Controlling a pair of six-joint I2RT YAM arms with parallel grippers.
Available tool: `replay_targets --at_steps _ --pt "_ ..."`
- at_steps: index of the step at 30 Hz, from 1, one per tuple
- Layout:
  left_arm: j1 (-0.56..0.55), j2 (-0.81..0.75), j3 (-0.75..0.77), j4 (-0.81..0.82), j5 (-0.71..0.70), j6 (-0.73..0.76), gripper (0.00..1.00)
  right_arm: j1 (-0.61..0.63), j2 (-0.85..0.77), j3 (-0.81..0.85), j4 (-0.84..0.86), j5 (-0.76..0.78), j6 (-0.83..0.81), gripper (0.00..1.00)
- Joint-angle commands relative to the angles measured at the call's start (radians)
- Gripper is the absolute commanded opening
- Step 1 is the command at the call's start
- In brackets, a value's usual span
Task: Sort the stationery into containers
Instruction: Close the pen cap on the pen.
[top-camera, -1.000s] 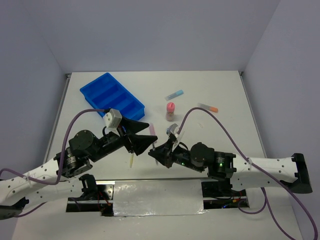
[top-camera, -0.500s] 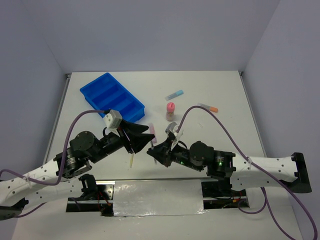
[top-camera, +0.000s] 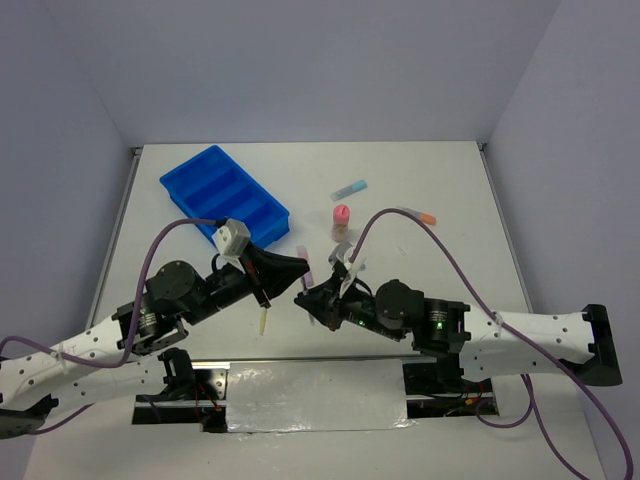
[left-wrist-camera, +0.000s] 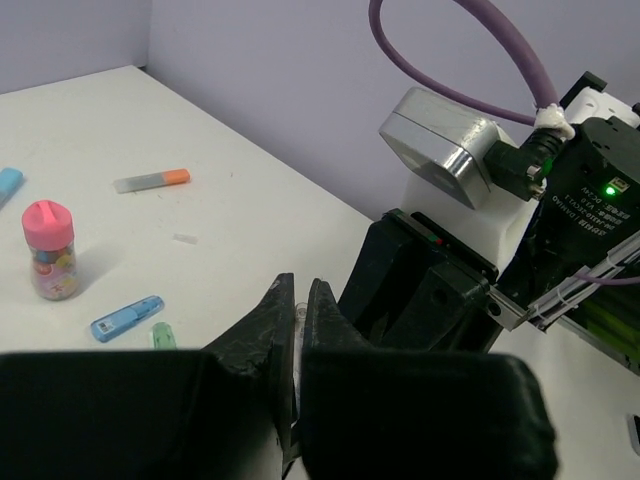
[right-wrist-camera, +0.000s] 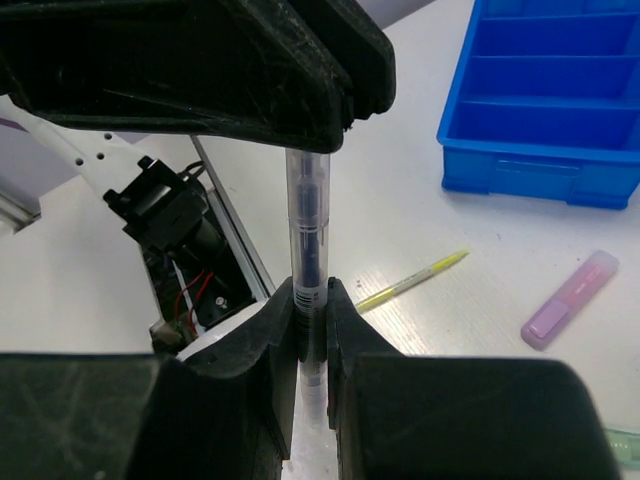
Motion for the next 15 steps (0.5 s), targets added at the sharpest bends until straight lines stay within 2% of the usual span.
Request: replay_targets --at_steps 1,7,15 --pt "-0.001 0.022 0.014 0.010 0.020 0.001 0.00 0.000 0.001 0.087 0.059 0.006 -0.031 0.00" --pt "-0.002 0.021 -0.043 0.039 0.034 -0.030 0.00 -0.023 0.029 0.235 0.070 0.024 -0.132 0.00" --pt "-0.001 0.024 -0.101 0.064 0.045 -0.064 0.00 -0.087 0.066 0.371 0.088 -0.019 -0.178 0.00"
